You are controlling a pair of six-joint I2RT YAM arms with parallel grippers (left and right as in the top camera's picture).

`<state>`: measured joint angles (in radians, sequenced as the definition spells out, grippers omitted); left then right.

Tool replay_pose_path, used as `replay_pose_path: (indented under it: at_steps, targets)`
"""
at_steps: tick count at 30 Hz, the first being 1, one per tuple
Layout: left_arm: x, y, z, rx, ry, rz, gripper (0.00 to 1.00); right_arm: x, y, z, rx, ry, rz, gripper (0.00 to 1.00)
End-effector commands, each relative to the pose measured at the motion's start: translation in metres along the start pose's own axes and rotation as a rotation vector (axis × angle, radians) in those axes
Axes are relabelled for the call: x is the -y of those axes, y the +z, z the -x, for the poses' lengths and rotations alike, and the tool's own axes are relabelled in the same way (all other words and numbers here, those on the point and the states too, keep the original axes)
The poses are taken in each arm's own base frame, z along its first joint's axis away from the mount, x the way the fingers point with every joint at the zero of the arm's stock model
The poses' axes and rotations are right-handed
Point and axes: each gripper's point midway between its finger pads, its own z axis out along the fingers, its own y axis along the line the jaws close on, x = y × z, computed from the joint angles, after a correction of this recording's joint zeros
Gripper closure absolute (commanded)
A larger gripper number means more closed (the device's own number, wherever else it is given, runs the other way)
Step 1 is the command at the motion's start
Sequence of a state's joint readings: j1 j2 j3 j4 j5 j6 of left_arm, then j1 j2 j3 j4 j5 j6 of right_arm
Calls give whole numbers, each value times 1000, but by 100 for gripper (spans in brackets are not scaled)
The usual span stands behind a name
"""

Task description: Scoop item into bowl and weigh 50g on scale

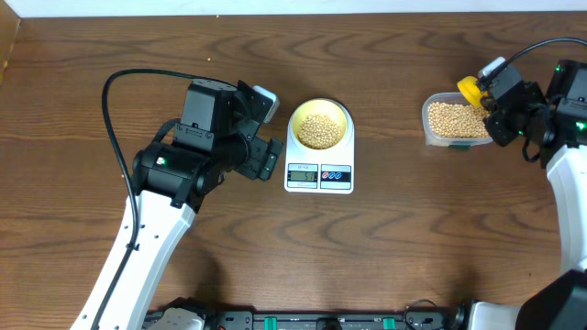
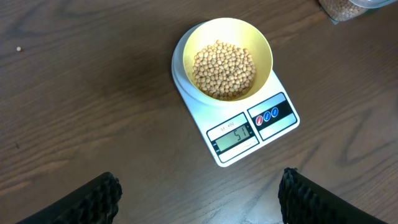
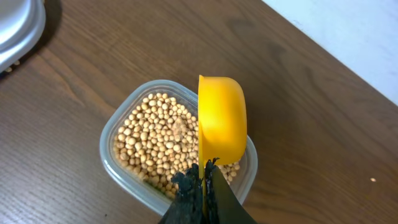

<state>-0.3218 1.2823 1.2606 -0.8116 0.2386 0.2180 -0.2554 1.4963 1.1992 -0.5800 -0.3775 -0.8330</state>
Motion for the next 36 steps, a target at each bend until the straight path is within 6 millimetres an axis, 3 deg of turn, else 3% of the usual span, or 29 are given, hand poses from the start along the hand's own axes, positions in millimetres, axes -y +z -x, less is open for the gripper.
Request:
replay_pose_path:
  at_steps: [1,8,11,17,22,27,36]
  targets:
    - [1,1,-1,-4,9,-11,17,-3,-6,0,-8,-17,-6,99]
    - [1,1,-1,-4,9,-11,17,-13,-6,12,54,-20,49,99]
    - [1,1,-1,-4,9,-11,17,-35,-7,39,181,-42,155,99]
    - [1,1,-1,-4,9,-11,17,-65,-2,69,248,-102,225,99]
    - [1,1,-1,-4,9,-11,17,-100,11,94,290,-172,294,99]
    - [1,1,-1,-4,9,-11,17,-127,32,115,322,-101,374,99]
    - [1,1,-1,-4,9,-11,17,-183,61,138,378,-76,544,99]
